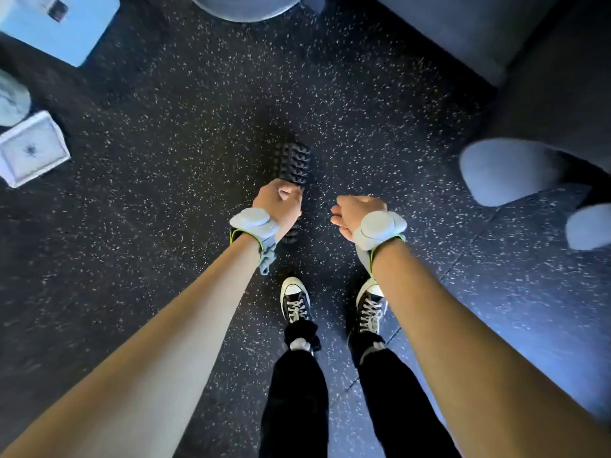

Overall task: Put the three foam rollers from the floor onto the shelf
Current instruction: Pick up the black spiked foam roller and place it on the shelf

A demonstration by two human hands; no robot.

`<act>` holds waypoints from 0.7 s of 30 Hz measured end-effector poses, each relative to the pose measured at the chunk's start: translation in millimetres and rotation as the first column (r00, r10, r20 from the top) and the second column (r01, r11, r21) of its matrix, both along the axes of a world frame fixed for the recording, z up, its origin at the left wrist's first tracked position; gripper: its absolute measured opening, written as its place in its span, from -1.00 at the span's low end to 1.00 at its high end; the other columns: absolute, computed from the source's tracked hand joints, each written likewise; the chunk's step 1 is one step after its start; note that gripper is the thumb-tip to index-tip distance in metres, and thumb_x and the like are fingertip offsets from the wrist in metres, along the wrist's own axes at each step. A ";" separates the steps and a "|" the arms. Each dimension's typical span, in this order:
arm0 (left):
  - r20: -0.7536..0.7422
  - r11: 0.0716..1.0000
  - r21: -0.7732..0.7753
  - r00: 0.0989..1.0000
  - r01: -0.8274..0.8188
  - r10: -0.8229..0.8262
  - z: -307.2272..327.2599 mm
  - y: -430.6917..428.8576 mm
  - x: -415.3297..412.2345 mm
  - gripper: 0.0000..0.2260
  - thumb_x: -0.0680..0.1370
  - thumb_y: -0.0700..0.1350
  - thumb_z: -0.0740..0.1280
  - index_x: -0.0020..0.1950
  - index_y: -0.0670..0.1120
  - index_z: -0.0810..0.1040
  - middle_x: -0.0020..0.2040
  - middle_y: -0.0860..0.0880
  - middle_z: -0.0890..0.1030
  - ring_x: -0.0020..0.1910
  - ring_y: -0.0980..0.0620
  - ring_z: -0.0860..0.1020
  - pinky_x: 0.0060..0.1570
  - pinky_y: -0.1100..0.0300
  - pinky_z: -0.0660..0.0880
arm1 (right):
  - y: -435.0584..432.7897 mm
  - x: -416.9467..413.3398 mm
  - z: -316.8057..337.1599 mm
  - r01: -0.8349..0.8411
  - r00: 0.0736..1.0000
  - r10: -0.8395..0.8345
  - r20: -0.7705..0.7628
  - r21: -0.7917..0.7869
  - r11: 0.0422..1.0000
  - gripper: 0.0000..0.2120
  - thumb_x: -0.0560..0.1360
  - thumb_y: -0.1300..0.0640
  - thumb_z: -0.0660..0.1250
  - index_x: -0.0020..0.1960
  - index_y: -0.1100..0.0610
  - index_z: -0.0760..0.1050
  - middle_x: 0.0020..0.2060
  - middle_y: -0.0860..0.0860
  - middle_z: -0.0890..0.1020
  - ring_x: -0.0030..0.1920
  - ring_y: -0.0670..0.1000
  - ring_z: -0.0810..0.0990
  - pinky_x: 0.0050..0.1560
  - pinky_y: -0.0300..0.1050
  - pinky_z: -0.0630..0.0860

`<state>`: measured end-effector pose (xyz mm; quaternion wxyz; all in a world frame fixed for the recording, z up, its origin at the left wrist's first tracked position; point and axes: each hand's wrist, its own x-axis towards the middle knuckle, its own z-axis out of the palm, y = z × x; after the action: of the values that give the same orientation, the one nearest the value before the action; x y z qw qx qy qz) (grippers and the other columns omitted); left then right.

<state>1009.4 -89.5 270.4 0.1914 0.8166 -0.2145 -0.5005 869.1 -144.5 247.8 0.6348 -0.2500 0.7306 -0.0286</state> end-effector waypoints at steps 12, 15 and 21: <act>0.178 0.988 0.123 0.977 0.094 -0.115 -271.9 -8.3 70.5 -0.83 0.53 0.06 0.29 0.07 0.09 0.59 0.01 0.12 0.64 0.06 -0.02 0.62 0.21 0.06 0.52 | -2.5 47.4 -269.9 -0.160 0.986 0.159 -0.055 -0.026 0.987 -0.84 0.43 -0.05 0.36 -0.26 -0.01 0.54 0.08 0.10 0.73 0.08 0.16 0.69 0.22 0.05 0.58; 0.228 0.985 0.140 0.964 0.104 -0.134 -331.7 -2.3 82.4 -0.65 0.59 0.11 0.30 0.28 -0.05 0.52 0.12 0.00 0.58 0.05 -0.06 0.58 0.10 0.10 0.50 | 5.0 58.5 -317.1 -0.310 0.950 0.305 -0.068 -0.086 0.947 -0.74 0.54 -0.07 0.31 -0.21 0.06 0.61 0.04 0.15 0.72 0.11 0.22 0.68 0.23 0.12 0.59; 0.228 0.984 0.152 0.966 0.088 -0.121 -385.3 11.1 83.5 -0.38 0.58 0.31 0.18 0.43 -0.13 0.37 0.30 -0.16 0.56 0.21 -0.21 0.56 0.04 0.06 0.41 | 14.3 71.4 -365.8 -0.320 0.947 0.317 -0.042 -0.134 0.938 -0.62 0.54 -0.16 0.33 0.18 0.10 0.57 -0.08 0.02 0.55 -0.02 0.08 0.52 0.11 -0.13 0.46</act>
<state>1092.9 -78.4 -114.9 0.0796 0.8694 -0.2427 -0.4230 940.6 -130.3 -117.9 0.6049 -0.4088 0.6828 0.0262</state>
